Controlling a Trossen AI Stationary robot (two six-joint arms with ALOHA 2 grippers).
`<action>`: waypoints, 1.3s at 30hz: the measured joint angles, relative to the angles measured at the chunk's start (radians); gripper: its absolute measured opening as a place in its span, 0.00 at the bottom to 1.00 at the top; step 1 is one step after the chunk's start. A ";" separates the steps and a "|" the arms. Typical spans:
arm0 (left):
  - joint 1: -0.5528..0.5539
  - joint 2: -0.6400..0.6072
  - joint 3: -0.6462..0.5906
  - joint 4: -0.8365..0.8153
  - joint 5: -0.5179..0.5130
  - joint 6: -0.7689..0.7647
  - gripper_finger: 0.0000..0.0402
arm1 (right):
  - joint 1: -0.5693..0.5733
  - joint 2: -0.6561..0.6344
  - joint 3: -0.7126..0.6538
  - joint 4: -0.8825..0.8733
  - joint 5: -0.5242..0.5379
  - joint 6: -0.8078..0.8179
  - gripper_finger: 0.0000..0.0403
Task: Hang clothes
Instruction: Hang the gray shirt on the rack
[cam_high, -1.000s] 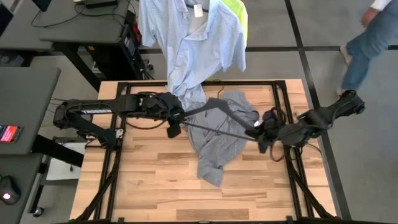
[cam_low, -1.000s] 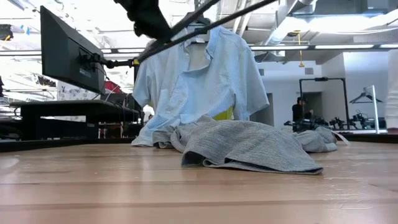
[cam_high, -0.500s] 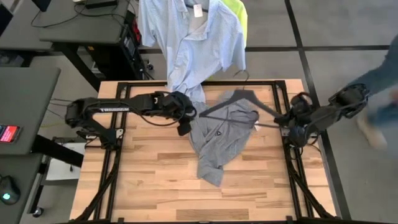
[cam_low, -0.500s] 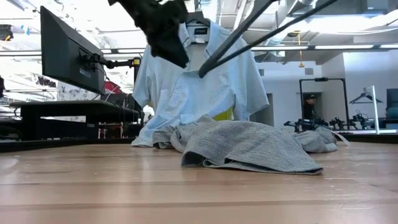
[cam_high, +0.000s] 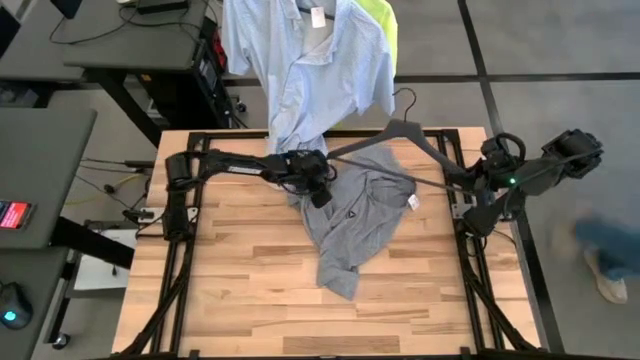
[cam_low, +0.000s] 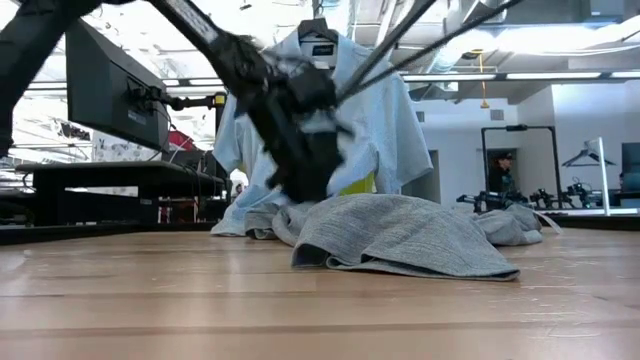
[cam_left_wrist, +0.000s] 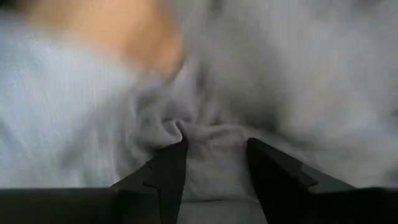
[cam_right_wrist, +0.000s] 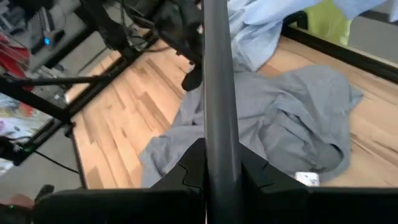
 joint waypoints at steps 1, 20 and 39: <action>-0.011 0.006 0.005 -0.055 0.004 -0.007 0.38 | 0.000 0.000 0.000 -0.003 0.001 -0.001 0.06; -0.471 -0.217 0.101 -0.354 0.020 -0.464 0.38 | 0.000 0.002 -0.001 -0.041 -0.004 -0.072 0.06; -0.262 -0.049 0.198 -0.128 0.003 -0.149 0.38 | 0.000 0.017 0.001 -0.046 0.002 -0.099 0.06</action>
